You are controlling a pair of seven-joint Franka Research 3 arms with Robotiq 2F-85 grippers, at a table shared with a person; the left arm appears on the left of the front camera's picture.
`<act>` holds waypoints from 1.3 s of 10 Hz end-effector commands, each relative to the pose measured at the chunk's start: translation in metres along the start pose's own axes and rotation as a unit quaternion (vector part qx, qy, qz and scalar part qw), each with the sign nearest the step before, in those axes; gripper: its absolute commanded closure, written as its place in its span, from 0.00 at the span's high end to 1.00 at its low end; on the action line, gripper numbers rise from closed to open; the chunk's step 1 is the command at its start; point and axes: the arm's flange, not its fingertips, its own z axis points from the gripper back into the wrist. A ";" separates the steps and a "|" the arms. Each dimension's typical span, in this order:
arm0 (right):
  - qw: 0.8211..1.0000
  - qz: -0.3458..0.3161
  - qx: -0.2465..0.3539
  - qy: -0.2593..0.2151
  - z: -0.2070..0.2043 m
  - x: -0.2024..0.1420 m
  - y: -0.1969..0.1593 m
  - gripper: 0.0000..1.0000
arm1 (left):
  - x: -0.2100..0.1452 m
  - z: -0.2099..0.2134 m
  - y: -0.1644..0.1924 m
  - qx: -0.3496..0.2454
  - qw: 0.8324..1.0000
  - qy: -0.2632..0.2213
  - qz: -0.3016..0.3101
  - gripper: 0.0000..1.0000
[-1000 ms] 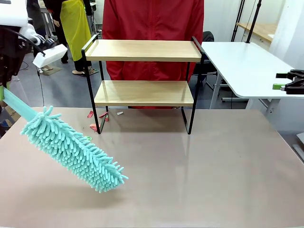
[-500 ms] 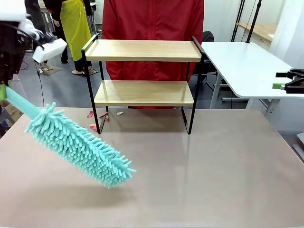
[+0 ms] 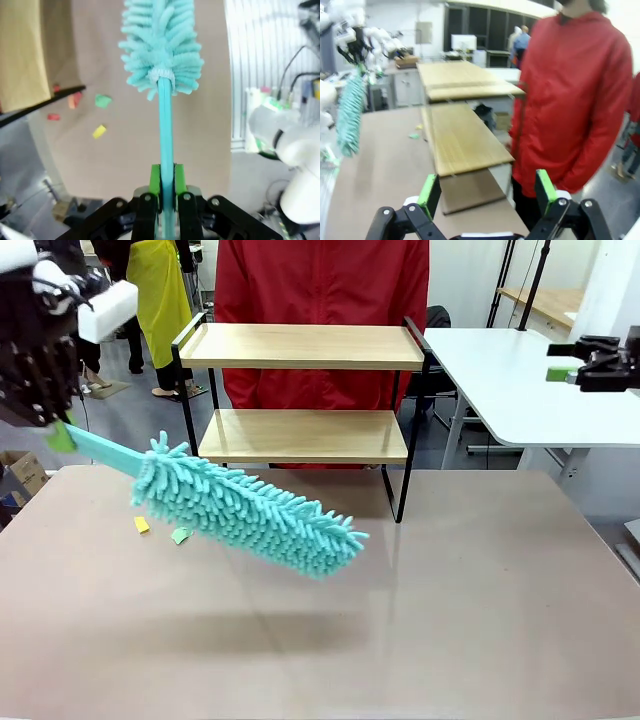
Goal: Clean the shelf.
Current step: Hand the Duster back to the human.
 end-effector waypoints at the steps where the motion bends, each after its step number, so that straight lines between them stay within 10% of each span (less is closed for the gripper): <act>1: 0.995 -0.058 0.057 -0.053 -0.009 0.020 0.043 1.00 | -0.010 -0.027 0.003 0.010 0.998 -0.063 -0.021 0.13; 7: 0.967 -0.123 0.187 -0.125 -0.095 0.006 0.153 1.00 | -0.031 -0.094 0.018 0.028 0.976 -0.209 -0.046 0.13; 13: 0.976 -0.097 0.155 -0.121 -0.075 -0.003 0.154 1.00 | -0.031 -0.094 0.020 0.029 0.974 -0.219 -0.049 0.13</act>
